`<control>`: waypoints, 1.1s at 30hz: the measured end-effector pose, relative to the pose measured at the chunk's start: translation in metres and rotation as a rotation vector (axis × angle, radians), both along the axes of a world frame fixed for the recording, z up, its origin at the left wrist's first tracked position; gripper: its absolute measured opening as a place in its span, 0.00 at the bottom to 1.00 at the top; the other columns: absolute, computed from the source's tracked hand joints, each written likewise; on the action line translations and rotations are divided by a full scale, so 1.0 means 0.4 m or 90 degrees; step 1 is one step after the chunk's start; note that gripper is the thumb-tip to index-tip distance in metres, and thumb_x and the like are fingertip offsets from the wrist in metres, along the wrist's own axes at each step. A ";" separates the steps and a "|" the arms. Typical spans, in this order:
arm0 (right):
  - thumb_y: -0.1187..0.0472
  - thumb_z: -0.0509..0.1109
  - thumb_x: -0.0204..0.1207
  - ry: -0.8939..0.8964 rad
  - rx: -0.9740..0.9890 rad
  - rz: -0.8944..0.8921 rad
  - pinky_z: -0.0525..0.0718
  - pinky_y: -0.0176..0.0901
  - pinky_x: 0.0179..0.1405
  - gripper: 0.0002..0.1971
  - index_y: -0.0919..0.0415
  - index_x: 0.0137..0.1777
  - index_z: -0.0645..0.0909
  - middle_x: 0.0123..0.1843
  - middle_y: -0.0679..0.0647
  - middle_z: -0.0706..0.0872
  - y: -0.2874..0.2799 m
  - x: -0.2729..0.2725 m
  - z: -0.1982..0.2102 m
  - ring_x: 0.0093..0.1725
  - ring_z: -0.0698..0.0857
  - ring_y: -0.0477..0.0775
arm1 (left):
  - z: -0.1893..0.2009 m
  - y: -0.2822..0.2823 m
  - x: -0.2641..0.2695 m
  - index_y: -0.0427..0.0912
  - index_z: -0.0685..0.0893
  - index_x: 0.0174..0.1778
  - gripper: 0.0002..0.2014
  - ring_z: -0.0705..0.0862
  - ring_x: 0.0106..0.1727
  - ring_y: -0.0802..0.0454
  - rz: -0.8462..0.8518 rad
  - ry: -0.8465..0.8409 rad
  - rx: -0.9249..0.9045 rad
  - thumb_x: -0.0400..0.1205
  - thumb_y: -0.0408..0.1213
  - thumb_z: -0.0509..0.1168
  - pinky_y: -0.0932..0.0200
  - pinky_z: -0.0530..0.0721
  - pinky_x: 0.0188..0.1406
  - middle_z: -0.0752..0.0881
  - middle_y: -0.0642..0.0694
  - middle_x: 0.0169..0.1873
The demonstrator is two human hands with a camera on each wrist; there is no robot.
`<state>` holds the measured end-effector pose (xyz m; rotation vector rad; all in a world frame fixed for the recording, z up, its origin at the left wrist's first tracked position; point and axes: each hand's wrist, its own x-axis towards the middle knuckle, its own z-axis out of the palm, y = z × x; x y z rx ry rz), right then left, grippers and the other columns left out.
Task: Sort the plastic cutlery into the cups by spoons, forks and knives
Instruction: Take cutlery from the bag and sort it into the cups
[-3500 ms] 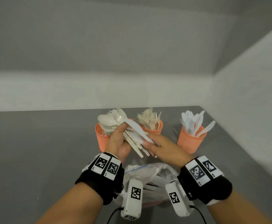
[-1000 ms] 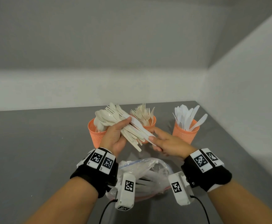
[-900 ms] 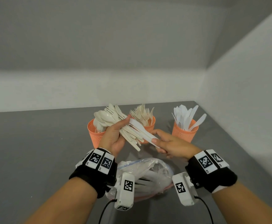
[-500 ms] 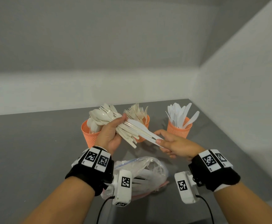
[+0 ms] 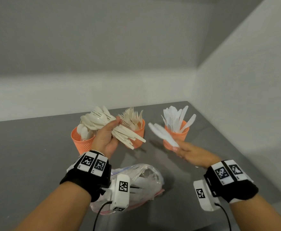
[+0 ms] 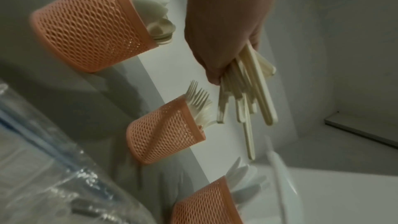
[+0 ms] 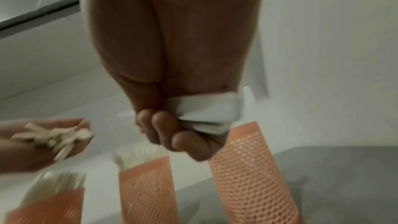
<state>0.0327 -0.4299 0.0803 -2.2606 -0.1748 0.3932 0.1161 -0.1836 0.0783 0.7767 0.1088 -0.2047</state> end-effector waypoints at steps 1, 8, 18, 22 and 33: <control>0.58 0.52 0.86 -0.039 0.049 -0.046 0.73 0.19 0.38 0.22 0.51 0.79 0.60 0.48 0.35 0.74 -0.015 0.005 0.009 0.41 0.73 0.32 | 0.001 -0.002 -0.002 0.44 0.83 0.38 0.08 0.85 0.47 0.49 0.003 -0.005 -0.006 0.78 0.26 0.65 0.40 0.76 0.68 0.87 0.47 0.34; 0.62 0.51 0.86 -0.365 0.232 -0.334 0.74 0.22 0.47 0.05 0.58 0.53 0.68 0.48 0.47 0.78 -0.051 0.155 0.041 0.52 0.77 0.46 | -0.005 -0.061 -0.044 0.36 0.86 0.40 0.07 0.87 0.32 0.58 -0.104 -0.054 -0.002 0.77 0.25 0.63 0.62 0.88 0.40 0.87 0.47 0.29; 0.65 0.52 0.84 -0.113 0.210 -0.403 0.72 0.45 0.54 0.13 0.55 0.41 0.73 0.48 0.55 0.77 -0.014 0.271 -0.027 0.51 0.77 0.52 | -0.007 -0.052 -0.068 0.28 0.82 0.52 0.14 0.87 0.35 0.55 -0.204 -0.138 0.134 0.71 0.27 0.65 0.62 0.86 0.36 0.89 0.46 0.33; 0.73 0.52 0.79 -0.249 0.188 -0.368 0.66 0.41 0.62 0.16 0.68 0.63 0.74 0.57 0.56 0.74 0.000 0.252 0.004 0.58 0.75 0.49 | 0.006 -0.038 -0.078 0.32 0.85 0.46 0.08 0.87 0.33 0.55 -0.178 -0.153 0.150 0.74 0.24 0.64 0.63 0.86 0.34 0.88 0.44 0.33; 0.67 0.76 0.66 -0.124 0.170 0.114 0.74 0.28 0.65 0.41 0.46 0.73 0.57 0.65 0.42 0.75 0.278 0.097 0.043 0.65 0.74 0.35 | 0.024 -0.051 -0.081 0.38 0.84 0.56 0.12 0.88 0.56 0.43 0.004 -0.130 0.199 0.77 0.28 0.68 0.48 0.85 0.59 0.89 0.36 0.51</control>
